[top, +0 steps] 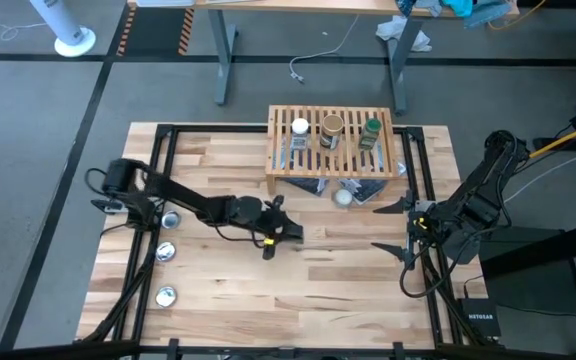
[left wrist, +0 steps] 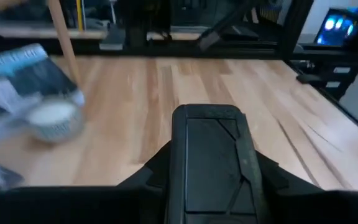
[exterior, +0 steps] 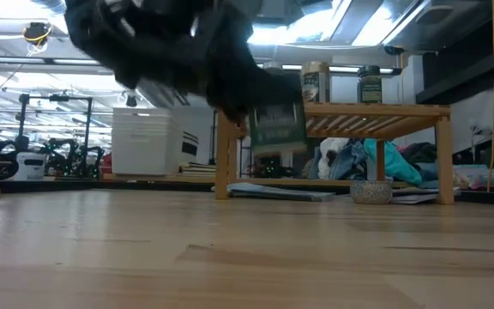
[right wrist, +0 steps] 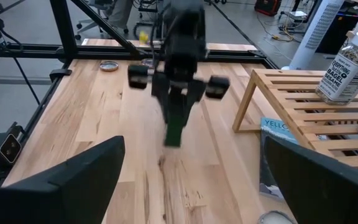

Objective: Shelf spices
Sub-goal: Put the black seasoning can on the shelf, then return to Home Position

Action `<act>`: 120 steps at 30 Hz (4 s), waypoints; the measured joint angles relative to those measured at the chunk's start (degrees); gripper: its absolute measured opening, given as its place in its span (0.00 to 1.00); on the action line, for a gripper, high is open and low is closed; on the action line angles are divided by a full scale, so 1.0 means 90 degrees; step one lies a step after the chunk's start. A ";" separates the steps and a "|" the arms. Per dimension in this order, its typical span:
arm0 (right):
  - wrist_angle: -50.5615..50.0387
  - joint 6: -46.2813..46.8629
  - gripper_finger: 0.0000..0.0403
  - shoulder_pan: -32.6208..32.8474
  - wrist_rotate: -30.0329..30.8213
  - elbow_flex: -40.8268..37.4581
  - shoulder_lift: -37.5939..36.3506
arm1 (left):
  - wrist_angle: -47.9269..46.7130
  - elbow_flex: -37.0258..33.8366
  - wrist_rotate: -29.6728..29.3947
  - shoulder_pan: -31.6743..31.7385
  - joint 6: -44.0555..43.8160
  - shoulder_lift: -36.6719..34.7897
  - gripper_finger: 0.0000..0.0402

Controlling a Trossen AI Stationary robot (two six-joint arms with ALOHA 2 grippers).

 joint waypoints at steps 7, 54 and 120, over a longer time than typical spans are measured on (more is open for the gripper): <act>0.0007 0.0000 0.97 0.0002 -0.0002 0.0005 0.0000 | -0.1498 0.0012 -0.0104 0.0470 0.0957 -0.1433 0.25; -0.0002 -0.0022 0.97 0.0000 0.0019 0.0005 0.0000 | -0.3819 0.1523 0.1872 0.3415 0.1413 -0.1737 0.49; 0.1971 -0.1531 0.97 0.0002 -0.0500 -0.1604 -0.2268 | -0.8463 -0.1896 0.2979 0.3456 -0.1470 -1.1343 0.56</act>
